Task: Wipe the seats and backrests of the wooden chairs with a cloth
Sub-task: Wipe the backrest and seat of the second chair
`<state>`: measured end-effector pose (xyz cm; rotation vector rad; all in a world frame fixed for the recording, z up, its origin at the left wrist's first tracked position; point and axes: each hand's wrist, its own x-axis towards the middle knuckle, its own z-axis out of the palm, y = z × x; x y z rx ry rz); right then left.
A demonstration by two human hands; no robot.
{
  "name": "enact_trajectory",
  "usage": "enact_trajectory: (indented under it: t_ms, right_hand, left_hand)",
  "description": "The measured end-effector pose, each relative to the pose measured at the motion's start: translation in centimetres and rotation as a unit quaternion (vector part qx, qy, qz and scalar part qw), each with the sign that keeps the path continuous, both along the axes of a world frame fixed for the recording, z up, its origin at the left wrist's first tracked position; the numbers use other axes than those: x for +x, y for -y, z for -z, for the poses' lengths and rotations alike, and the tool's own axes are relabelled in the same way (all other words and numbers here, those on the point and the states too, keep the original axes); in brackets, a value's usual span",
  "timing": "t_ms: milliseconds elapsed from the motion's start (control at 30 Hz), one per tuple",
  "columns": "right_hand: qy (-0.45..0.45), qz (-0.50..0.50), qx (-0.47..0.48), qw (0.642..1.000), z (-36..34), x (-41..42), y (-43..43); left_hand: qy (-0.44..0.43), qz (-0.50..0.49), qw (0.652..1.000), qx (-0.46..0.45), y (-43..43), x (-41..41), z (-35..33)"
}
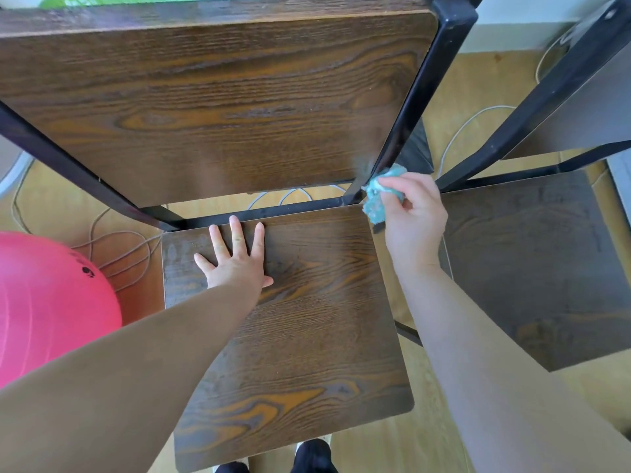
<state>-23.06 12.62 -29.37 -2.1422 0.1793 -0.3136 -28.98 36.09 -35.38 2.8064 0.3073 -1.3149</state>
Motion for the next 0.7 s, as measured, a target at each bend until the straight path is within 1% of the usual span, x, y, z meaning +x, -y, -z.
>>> enact_trajectory:
  t_ms: [167, 233, 433, 700]
  right_hand:
    - [-0.035, 0.051, -0.006, 0.998, 2.9, -0.6, -1.1]
    - [-0.049, 0.072, 0.01, 0.996, 4.1, -0.6, -1.9]
    - [-0.09, 0.089, 0.042, 0.991, 6.8, -0.3, -3.8]
    - [-0.135, 0.087, -0.014, 0.987, 7.4, -0.1, -4.4]
  left_hand:
    - [0.001, 0.001, 1.0, 0.002, 0.1, 0.0, 0.0]
    - [-0.001, 0.002, 1.0, 0.003, 0.1, 0.1, 0.0]
    - [0.001, 0.01, 1.0, 0.01, 0.1, 0.1, 0.1]
    - [0.001, 0.012, 1.0, 0.014, 0.0, 0.2, 0.4]
